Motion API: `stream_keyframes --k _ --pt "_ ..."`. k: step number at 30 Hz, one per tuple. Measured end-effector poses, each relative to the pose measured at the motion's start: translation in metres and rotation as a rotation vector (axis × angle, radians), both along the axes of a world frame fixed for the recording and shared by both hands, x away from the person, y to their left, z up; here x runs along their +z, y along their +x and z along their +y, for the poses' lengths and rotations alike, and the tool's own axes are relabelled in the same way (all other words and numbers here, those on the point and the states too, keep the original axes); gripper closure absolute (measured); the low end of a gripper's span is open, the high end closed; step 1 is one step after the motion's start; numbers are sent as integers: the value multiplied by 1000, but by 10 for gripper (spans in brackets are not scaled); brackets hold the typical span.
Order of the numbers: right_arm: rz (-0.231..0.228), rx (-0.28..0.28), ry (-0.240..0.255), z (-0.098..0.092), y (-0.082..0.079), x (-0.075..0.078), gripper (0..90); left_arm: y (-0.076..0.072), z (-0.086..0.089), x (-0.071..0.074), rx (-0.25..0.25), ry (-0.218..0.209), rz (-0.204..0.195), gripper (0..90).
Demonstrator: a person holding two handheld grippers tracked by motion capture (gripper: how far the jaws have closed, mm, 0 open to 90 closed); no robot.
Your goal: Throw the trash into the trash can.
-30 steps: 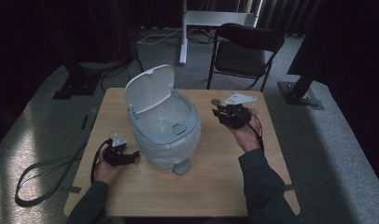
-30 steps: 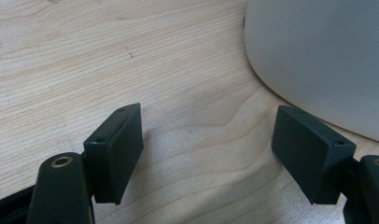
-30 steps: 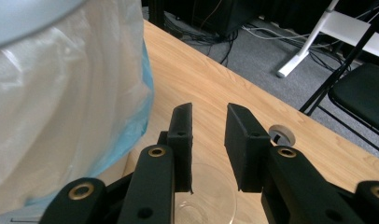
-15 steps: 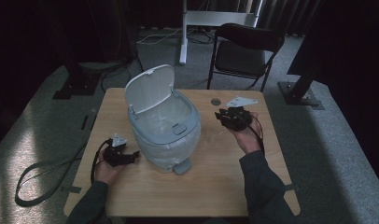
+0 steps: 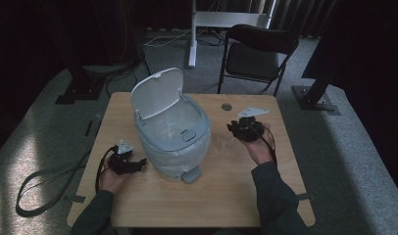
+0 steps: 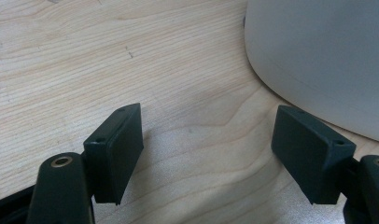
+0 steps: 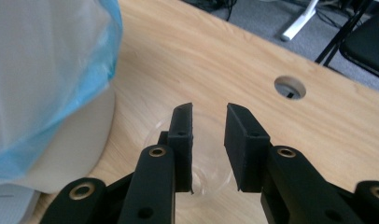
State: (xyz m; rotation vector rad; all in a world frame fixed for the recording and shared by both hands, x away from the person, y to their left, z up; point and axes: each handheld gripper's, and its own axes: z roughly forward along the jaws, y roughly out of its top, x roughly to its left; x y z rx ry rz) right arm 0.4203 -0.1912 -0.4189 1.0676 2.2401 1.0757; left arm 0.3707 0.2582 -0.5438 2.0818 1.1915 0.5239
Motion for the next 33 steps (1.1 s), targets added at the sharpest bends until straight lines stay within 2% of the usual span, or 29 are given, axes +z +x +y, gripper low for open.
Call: stream_keyframes --k 6,14,27,33 --pt "27 -19 -39 -2 -1 -15 712 0 0 0 0 0 0 252" --pt "55 -41 -49 -5 1 -24 698 0 0 0 0 0 0 252" --pt "74 -61 -42 -8 2 -31 661 0 0 0 0 0 0 252" --pt "102 -62 -28 -11 3 -36 651 0 0 0 0 -1 0 252"
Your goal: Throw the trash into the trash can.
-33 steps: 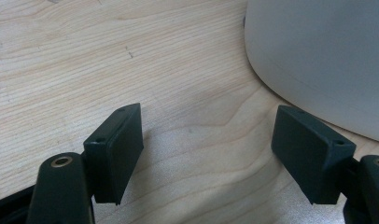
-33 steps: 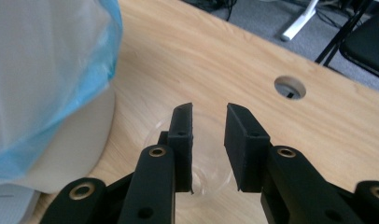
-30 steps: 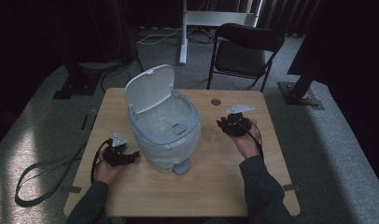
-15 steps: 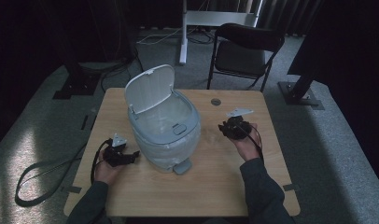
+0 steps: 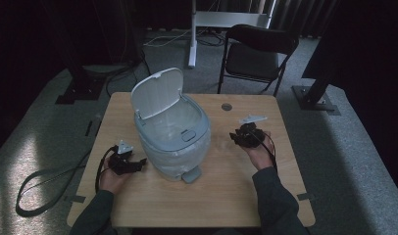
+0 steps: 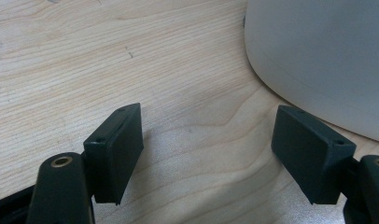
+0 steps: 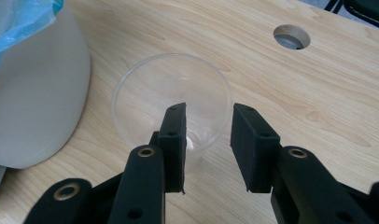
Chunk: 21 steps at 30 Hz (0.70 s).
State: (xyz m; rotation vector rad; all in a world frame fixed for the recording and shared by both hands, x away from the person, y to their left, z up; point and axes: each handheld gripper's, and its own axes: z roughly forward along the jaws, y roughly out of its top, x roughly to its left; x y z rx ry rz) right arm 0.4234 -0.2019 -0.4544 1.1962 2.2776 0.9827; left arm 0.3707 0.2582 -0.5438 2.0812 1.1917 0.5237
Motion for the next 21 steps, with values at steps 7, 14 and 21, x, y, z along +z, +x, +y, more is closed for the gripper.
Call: stream_keyframes --k 7,14,21 --pt "13 6 3 -1 0 -1 648 0 0 0 0 0 0 252" --pt "53 -6 22 -6 -1 -9 632 0 0 0 0 0 0 252" --pt "67 12 21 -11 -5 -11 675 0 0 0 0 0 0 252"
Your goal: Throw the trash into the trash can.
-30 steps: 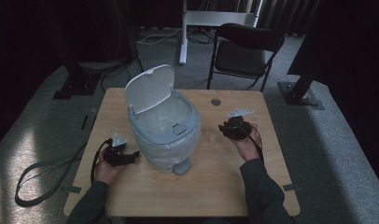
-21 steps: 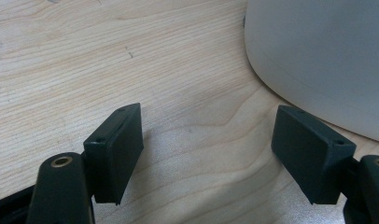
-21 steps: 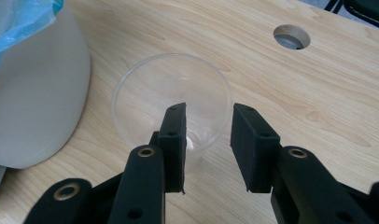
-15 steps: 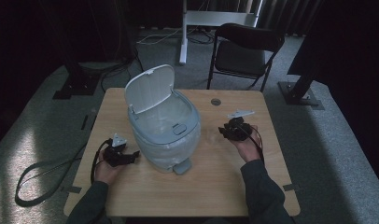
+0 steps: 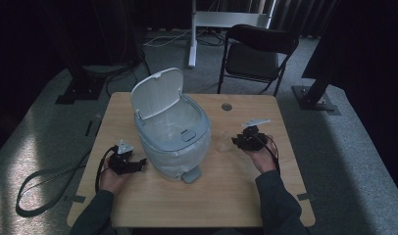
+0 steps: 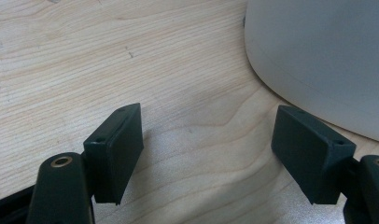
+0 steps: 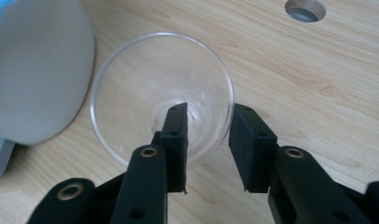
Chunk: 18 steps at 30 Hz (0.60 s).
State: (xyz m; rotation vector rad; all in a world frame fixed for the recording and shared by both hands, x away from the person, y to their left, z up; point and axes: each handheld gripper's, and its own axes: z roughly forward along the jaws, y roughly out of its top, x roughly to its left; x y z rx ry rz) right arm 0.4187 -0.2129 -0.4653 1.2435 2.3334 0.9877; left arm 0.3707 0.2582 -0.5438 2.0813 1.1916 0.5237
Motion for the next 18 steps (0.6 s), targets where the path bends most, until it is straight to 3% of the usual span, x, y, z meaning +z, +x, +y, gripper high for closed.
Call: stream_keyframes --k 11,18 --pt "31 66 -36 0 -8 -8 833 0 0 0 0 0 0 252" --pt "-11 61 -29 0 -10 -5 858 0 0 0 0 0 0 252"
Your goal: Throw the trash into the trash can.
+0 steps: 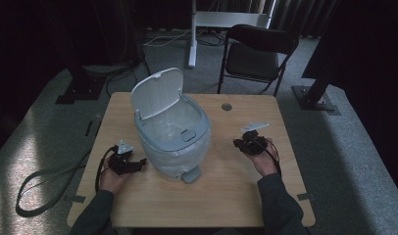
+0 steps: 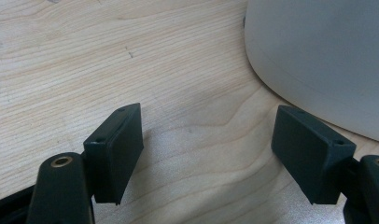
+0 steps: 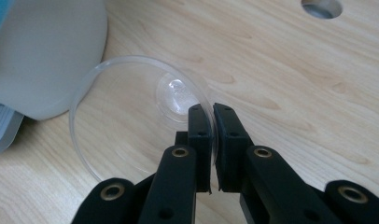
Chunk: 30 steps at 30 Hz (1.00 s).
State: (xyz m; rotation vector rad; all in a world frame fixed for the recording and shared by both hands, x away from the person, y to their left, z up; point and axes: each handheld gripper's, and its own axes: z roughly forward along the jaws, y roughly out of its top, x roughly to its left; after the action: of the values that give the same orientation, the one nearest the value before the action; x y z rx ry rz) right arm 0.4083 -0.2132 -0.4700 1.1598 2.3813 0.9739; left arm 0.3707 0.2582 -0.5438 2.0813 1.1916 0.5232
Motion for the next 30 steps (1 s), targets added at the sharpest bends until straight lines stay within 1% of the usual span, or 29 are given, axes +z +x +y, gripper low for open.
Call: stream_keyframes --k 14,30 --pt "-52 -36 30 -4 -3 8 858 0 0 0 0 0 0 252" --pt "-98 -52 51 -3 -2 25 858 0 0 0 0 0 0 252"
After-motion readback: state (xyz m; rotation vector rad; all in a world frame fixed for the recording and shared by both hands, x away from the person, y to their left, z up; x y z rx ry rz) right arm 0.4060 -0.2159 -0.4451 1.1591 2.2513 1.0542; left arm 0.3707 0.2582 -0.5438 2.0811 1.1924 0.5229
